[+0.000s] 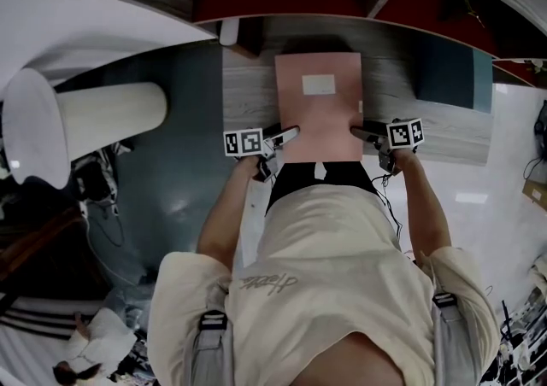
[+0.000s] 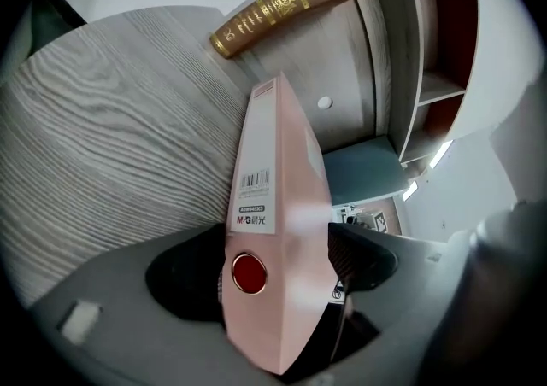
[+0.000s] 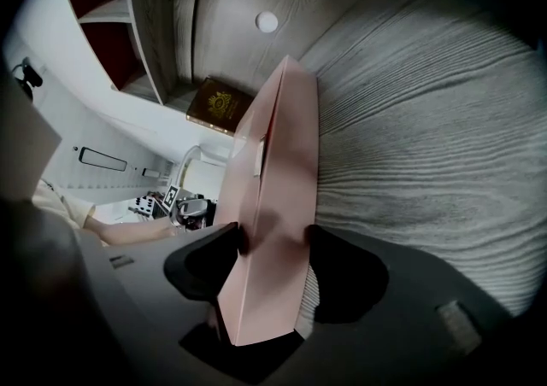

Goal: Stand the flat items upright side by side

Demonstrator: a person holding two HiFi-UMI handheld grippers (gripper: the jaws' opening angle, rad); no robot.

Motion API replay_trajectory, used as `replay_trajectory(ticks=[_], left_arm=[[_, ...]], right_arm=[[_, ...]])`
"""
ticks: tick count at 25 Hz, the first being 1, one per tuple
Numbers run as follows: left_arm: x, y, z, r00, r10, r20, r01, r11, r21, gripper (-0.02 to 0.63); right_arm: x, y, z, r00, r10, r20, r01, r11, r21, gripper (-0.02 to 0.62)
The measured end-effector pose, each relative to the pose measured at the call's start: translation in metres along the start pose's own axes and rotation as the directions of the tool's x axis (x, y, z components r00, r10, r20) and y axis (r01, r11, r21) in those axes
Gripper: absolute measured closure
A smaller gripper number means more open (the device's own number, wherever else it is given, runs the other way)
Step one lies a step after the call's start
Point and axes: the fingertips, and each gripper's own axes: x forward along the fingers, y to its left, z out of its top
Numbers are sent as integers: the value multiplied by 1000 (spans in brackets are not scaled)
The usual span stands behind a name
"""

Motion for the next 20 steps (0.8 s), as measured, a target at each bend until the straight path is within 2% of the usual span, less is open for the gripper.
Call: replay_trajectory(ticks=[3, 6, 8, 13, 16, 20], left_arm=[[1, 1, -2, 1000, 23, 9, -23, 1000, 19, 226], [3, -1, -3, 999, 32, 14, -33, 999, 31, 191], [4, -3, -1, 999, 41, 28, -41, 999, 29, 188], [1, -2, -1, 994, 47, 99, -43, 998, -35, 178], [-2, -1, -5, 992, 52, 113, -47, 998, -45, 195], [-6, -1, -12, 991, 55, 124, -47, 997, -68, 182]], right_arm=[[-2, 2, 2, 996, -84, 6, 84, 996, -42, 318], [-2, 3, 6, 980, -199, 17, 200, 974, -111, 280], [1, 4, 9, 974, -228, -7, 225, 964, -139, 304], [2, 5, 6, 979, -179, -103, 162, 975, -153, 321], [1, 7, 2, 977, -156, -146, 129, 975, -182, 328], [3, 10, -5, 978, -117, -175, 80, 976, -204, 336]])
